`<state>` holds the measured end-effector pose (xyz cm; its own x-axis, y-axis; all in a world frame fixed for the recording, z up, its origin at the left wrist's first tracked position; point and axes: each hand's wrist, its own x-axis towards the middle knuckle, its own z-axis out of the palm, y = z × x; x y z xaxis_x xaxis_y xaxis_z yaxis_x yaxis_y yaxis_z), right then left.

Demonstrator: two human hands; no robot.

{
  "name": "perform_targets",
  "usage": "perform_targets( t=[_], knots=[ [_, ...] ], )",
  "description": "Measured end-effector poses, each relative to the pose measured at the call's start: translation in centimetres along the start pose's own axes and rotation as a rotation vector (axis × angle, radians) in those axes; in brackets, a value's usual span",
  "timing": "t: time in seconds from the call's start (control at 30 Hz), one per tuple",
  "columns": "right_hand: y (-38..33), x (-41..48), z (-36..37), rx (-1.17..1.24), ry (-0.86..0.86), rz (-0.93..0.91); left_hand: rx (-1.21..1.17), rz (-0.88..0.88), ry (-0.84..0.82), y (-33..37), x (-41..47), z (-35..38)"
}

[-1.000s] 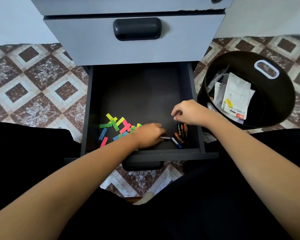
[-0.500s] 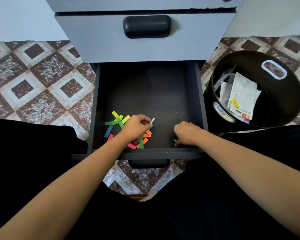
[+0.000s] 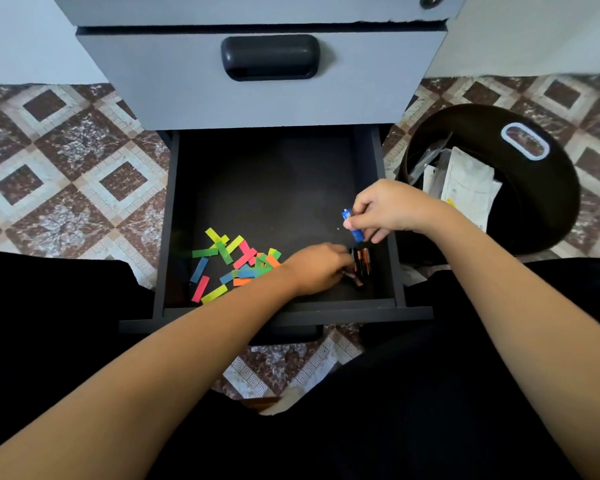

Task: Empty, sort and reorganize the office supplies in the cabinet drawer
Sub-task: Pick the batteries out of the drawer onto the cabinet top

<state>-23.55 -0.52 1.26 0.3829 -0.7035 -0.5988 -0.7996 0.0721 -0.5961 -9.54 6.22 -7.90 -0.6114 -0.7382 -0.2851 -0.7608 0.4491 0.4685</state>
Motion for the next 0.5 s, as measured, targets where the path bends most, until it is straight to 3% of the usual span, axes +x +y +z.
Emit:
perform_targets(
  t=[0.23, 0.4, 0.5],
  knots=[
    [0.6, -0.2, -0.4, -0.002, 0.001, 0.004, 0.572, 0.290, -0.149, 1.6, 2.0, 0.5],
    [0.5, 0.1, -0.1, -0.032, -0.015, 0.042, 0.726, 0.443, -0.002, 0.3, 1.2, 1.7],
    [0.2, 1.0, 1.0, -0.031, -0.035, 0.116, 0.561, 0.405, -0.029, 0.5, 1.0, 1.3]
  ],
)
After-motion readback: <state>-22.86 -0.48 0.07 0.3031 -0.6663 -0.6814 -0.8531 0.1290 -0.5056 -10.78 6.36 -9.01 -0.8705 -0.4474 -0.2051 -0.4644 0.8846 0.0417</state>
